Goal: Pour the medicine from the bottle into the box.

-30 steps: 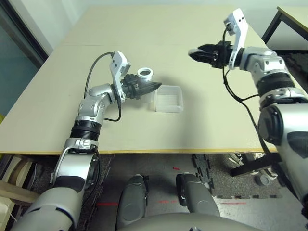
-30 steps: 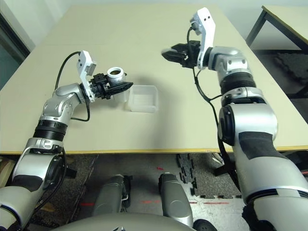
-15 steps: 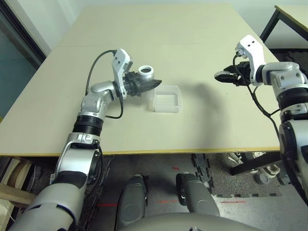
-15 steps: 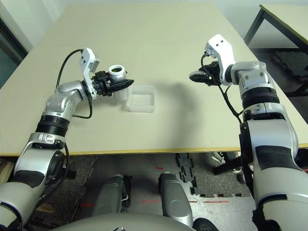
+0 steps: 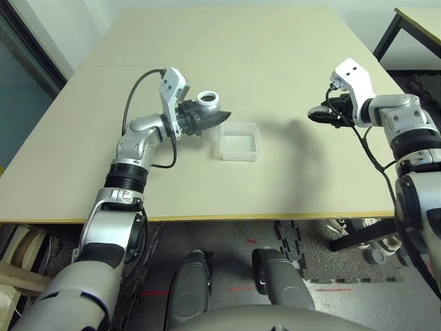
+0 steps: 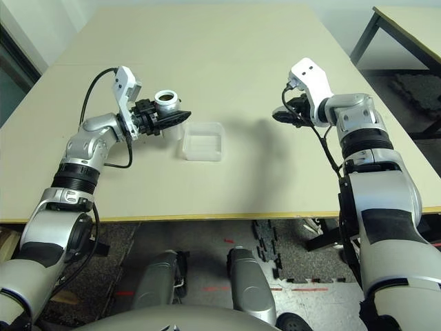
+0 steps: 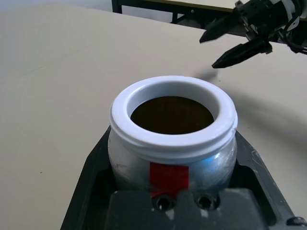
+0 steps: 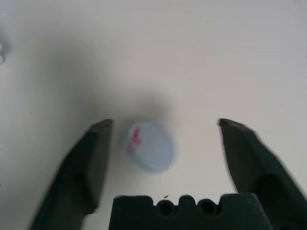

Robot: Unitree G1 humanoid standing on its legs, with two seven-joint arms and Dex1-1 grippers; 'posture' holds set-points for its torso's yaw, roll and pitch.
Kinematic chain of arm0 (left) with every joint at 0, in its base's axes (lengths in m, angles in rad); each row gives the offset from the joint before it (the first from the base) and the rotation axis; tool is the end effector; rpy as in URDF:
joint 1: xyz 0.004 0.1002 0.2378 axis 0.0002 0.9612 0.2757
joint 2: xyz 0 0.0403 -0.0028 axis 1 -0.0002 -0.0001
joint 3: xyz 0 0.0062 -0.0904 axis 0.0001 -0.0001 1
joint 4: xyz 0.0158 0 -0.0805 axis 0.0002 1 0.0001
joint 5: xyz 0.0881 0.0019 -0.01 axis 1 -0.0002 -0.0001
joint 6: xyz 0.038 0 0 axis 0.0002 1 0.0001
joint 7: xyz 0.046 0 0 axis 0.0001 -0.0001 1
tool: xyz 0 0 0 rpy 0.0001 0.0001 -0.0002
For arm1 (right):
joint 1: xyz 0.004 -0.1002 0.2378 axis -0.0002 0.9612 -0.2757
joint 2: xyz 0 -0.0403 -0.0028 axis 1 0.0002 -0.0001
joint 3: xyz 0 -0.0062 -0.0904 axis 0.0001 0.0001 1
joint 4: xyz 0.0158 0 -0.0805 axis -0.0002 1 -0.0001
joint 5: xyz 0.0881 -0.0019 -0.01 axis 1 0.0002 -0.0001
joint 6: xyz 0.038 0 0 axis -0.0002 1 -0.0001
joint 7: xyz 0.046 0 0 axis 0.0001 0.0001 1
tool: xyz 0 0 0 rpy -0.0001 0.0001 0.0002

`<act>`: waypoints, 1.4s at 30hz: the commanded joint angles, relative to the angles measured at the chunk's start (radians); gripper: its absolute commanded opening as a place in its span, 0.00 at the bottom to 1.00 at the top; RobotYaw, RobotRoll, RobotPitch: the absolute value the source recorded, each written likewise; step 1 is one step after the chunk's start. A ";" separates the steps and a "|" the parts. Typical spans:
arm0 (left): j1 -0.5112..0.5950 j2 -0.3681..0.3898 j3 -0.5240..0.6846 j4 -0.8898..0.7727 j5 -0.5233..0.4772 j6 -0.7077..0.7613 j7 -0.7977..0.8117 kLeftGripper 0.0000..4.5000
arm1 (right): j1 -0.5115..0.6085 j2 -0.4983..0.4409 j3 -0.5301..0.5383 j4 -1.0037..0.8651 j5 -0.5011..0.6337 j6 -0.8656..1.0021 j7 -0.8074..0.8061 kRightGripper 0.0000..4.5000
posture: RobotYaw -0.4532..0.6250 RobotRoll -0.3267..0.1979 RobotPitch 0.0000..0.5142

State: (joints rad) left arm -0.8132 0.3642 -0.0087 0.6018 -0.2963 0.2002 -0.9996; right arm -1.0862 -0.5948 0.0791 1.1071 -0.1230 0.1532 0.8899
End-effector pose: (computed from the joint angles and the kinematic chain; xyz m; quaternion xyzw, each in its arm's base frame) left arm 0.3194 0.1905 0.1629 0.0277 0.0061 -0.4825 0.8754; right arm 0.3307 -0.2616 0.1961 -0.2287 0.1969 0.2743 0.9131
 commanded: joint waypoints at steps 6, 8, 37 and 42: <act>-0.029 0.008 0.007 0.034 0.021 -0.014 0.006 0.60 | 0.005 -0.007 -0.001 0.003 -0.004 -0.052 -0.008 1.00 | 0.27 0.62 0.16; -0.034 0.010 0.005 0.041 0.027 -0.017 0.008 0.60 | 0.011 -0.019 0.001 -0.012 -0.001 -0.070 0.030 1.00 | 0.27 0.62 0.16; -0.138 0.031 0.071 0.260 0.080 -0.131 0.184 0.60 | 0.395 -0.043 -0.067 -0.631 0.324 0.069 0.419 1.00 | 0.27 0.62 0.14; -0.149 0.029 0.071 0.266 0.089 -0.133 0.191 0.60 | 0.412 -0.021 -0.065 -0.614 0.320 0.028 0.398 1.00 | 0.27 0.62 0.16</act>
State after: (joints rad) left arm -0.9489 0.3947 0.0594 0.8458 -0.2242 0.0766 -0.8134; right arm -0.6813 -0.6175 0.0106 0.4960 0.1891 0.2052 1.2969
